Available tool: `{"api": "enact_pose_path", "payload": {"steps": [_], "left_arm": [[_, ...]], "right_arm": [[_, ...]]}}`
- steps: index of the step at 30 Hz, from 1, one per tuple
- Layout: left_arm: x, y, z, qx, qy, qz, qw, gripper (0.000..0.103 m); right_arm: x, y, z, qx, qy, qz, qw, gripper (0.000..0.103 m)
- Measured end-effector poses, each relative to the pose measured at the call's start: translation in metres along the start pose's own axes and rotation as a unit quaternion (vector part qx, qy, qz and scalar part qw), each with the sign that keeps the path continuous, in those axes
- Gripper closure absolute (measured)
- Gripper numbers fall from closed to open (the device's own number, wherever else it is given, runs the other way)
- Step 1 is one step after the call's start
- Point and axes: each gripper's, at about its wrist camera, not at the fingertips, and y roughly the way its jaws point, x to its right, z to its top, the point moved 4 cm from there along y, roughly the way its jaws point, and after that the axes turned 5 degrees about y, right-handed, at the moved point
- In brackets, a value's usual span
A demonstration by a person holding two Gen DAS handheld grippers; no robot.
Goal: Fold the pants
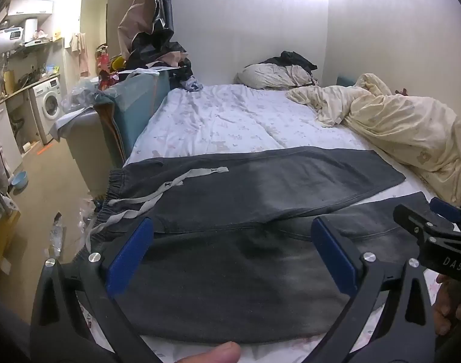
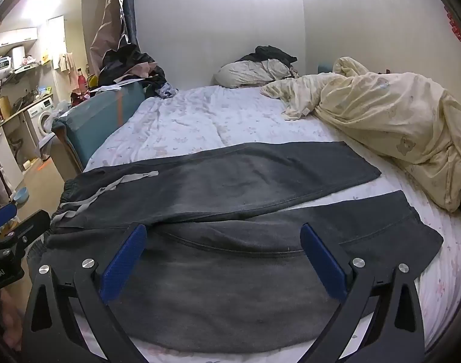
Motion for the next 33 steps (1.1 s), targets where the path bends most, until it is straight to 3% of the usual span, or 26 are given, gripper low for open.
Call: {"api": "enact_pose_path", "payload": {"steps": [33], "left_arm": [[-0.0047,-0.0031,0.0001,0.000,-0.005,0.001,1.0000,0.000]], "right_arm": [[-0.0028,-0.0015,0.0001,-0.002,0.002,0.001,1.000,0.000]]}}
